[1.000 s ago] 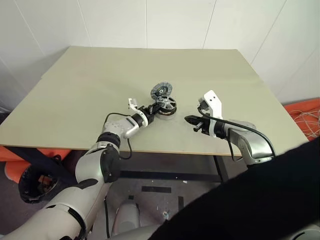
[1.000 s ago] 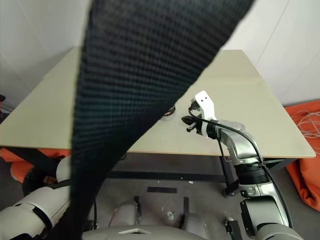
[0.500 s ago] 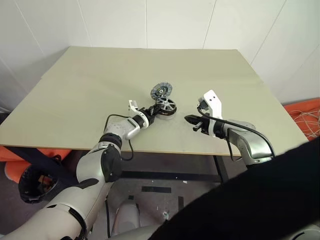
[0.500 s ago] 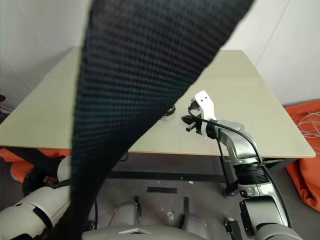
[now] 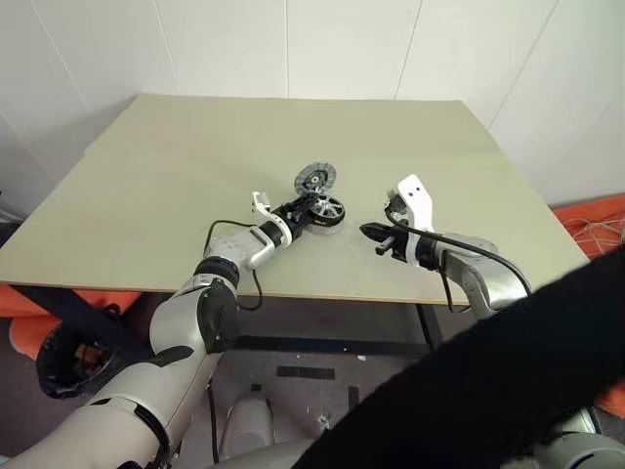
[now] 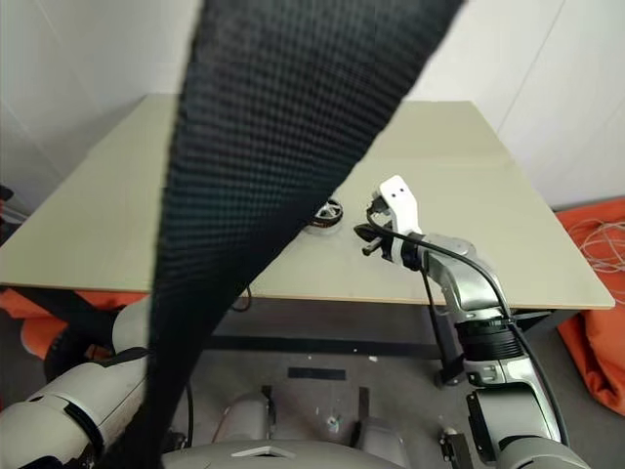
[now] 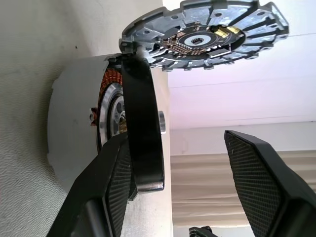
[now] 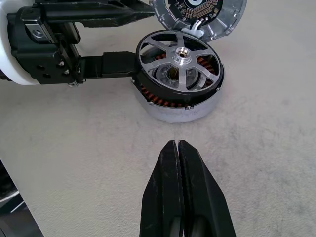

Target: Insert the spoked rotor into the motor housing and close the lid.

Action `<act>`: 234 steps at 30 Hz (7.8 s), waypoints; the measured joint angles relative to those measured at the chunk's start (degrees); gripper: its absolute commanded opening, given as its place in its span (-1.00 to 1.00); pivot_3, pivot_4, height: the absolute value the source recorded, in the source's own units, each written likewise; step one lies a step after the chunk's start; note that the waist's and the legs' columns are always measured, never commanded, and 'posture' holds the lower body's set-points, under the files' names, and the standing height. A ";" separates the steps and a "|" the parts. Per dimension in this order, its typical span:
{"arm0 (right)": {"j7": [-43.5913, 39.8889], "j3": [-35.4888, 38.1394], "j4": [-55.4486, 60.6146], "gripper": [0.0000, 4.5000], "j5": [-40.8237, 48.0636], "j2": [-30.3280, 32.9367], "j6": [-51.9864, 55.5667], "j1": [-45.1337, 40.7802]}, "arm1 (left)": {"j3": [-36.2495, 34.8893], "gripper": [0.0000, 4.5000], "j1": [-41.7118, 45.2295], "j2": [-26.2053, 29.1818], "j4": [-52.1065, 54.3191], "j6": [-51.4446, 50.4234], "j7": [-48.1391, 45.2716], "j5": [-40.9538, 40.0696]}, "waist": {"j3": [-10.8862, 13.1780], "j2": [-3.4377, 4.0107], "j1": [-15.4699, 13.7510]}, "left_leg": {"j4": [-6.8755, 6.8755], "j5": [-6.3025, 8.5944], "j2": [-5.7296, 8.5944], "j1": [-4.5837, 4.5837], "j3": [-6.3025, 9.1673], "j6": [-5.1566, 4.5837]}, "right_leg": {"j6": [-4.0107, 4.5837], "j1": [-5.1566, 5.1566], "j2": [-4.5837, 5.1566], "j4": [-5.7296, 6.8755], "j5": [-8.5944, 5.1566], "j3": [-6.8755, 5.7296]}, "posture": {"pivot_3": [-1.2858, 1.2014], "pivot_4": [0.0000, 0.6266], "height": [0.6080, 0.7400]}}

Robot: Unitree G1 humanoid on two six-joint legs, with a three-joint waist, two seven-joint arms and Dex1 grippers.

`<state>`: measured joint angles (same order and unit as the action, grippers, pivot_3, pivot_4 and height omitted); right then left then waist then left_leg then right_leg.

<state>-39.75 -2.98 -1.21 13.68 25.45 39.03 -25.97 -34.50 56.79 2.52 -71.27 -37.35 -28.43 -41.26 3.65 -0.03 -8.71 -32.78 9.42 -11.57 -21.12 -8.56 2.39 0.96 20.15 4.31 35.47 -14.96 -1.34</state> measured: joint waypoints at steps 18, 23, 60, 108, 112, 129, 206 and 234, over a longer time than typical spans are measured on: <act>-0.10 -0.31 -0.83 -1.00 -0.13 -0.81 -1.24 -0.73 | 1.14 0.31 -8.38 7.31 9.79 -10.24 -3.28 0.49 | 0.00 0.01 0.15 | 0.42 -0.08 0.01 -0.13 -0.03 0.12 | 0.01 0.14 -0.03 -0.42 0.00 -0.02 | 0.03 -1.00 1.00; -0.11 -0.39 -2.08 -1.00 -0.17 -0.90 -1.71 -1.10 | 2.10 0.31 -13.47 6.47 18.85 -13.03 -3.86 -0.46 | 0.00 0.01 0.34 | 0.52 -0.07 0.00 -0.17 -0.04 0.10 | 0.01 0.16 -0.04 -0.57 0.00 -0.04 | 0.03 -1.00 1.00; 12.02 0.08 -39.86 -1.00 -6.77 -17.61 -19.82 -18.68 | 20.66 0.31 -27.50 10.34 53.62 5.45 -2.28 12.70 | 0.00 0.01 1.70 | 0.02 -0.13 -0.11 -0.83 -0.04 0.20 | 0.04 0.86 -0.10 0.15 0.00 -0.07 | 0.03 -1.00 1.00; 7.60 2.72 -42.86 -0.28 -8.34 -11.32 -26.85 -21.36 | 21.84 0.33 -27.95 9.97 52.36 5.31 -1.34 12.53 | 0.00 0.00 1.77 | -0.01 -0.12 -0.14 -0.97 -0.05 0.17 | 0.01 1.02 -0.12 0.23 0.02 -0.07 | 0.03 -1.00 1.00; 3.84 0.24 -42.69 0.00 -10.66 -8.90 -31.04 -21.10 | 21.85 0.33 -27.93 10.00 52.14 5.64 -1.34 12.53 | 0.00 0.00 1.69 | -0.05 -0.11 -0.13 -0.98 -0.04 0.15 | 0.03 0.99 -0.12 0.23 0.01 -0.07 | 0.03 -1.00 1.00; -24.70 -18.02 -48.06 0.00 -23.58 -4.44 -52.70 -31.76 | 22.37 0.33 -27.92 9.92 51.63 6.34 -1.29 12.60 | 0.00 0.00 2.01 | -0.39 0.12 -0.18 -1.06 -0.04 -0.37 | 0.09 0.98 -0.12 0.34 0.00 -0.08 | 0.03 -1.00 1.00; -20.35 -14.16 -72.46 -0.99 -31.76 -12.24 -52.99 -39.66 | 21.34 0.33 -31.22 10.22 55.23 6.15 1.05 12.41 | 0.03 0.04 3.20 | -0.55 0.14 -0.23 -1.55 -0.04 -0.59 | 0.17 1.34 -0.11 0.40 0.03 -0.16 | 0.03 -1.00 1.00; -7.92 -3.93 -48.02 -0.99 -18.32 -23.12 4.14 -34.75 | 21.54 0.33 -32.70 9.28 56.53 6.11 1.25 12.40 | 0.06 0.04 3.23 | -0.28 -0.20 -0.19 -0.57 -0.03 -0.25 | 0.32 1.23 -0.01 1.33 0.13 0.07 | 0.03 -1.00 1.00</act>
<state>-47.67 -6.91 -49.23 -4.64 2.32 43.16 -60.73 -12.96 24.09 11.80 -14.75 -31.24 -27.18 -28.86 3.71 0.01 -5.48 -33.07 9.23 -11.76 -21.69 -8.58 2.14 1.28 21.38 4.30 36.79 -14.83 -1.27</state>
